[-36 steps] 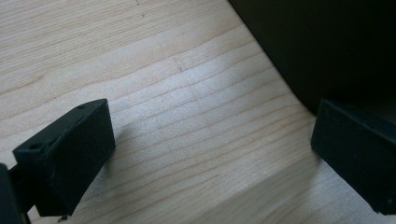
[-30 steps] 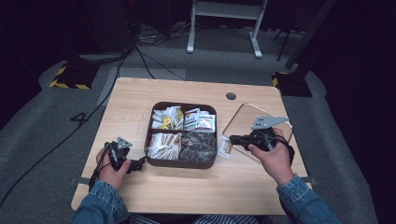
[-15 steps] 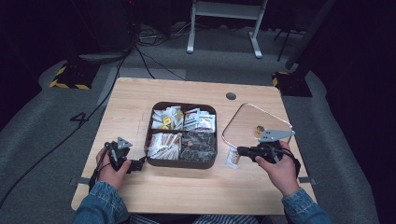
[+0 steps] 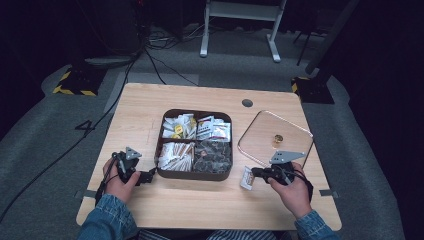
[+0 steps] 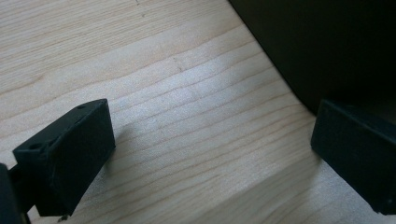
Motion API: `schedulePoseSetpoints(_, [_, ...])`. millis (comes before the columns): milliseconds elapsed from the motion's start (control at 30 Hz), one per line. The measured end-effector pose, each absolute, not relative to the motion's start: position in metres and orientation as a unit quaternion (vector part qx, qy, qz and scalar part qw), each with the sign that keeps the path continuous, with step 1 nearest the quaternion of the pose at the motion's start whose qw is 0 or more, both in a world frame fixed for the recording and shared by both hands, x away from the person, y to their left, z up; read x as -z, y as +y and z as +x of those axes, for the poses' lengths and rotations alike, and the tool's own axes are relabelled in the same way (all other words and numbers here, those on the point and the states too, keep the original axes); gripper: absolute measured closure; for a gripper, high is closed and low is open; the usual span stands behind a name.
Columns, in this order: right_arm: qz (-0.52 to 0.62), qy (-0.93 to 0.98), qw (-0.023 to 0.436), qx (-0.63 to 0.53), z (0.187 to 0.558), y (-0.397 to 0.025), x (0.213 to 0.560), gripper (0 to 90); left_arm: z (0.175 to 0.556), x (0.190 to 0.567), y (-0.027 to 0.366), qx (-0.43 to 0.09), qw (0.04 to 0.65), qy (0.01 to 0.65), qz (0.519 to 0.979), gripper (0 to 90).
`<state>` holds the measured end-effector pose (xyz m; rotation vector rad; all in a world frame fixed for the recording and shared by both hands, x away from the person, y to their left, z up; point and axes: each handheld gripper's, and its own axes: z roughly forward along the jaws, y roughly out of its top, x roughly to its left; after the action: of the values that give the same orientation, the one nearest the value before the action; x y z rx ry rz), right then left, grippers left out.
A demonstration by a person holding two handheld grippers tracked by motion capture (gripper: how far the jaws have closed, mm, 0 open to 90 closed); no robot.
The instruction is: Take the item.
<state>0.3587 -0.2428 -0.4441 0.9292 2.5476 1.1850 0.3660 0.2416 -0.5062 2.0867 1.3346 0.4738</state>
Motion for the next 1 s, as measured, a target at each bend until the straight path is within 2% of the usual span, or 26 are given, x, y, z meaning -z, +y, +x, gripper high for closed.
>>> schedulePoseSetpoints(333, [0.329,0.855,0.067,-0.395,0.358,-0.246,0.466,89.2,0.366,0.506,0.242,-0.179,0.305,0.504,0.788,0.0])
schedulePoseSetpoints(867, [0.337,0.864,0.070,-0.368,0.361,-0.251,0.475,88.0,0.366,0.506,0.241,-0.180,0.304,0.504,0.788,0.1])
schedulePoseSetpoints(900, [0.338,0.865,0.070,-0.365,0.361,-0.251,0.475,83.9,0.366,0.506,0.241,-0.180,0.304,0.504,0.788,0.1])
schedulePoseSetpoints(967, [0.345,0.863,0.076,-0.362,0.362,-0.252,0.477,66.6,0.366,0.506,0.241,-0.180,0.304,0.504,0.788,0.1])
schedulePoseSetpoints(1000, [0.349,0.859,0.084,-0.366,0.362,-0.253,0.478,61.9,0.366,0.506,0.241,-0.179,0.304,0.504,0.788,0.1])
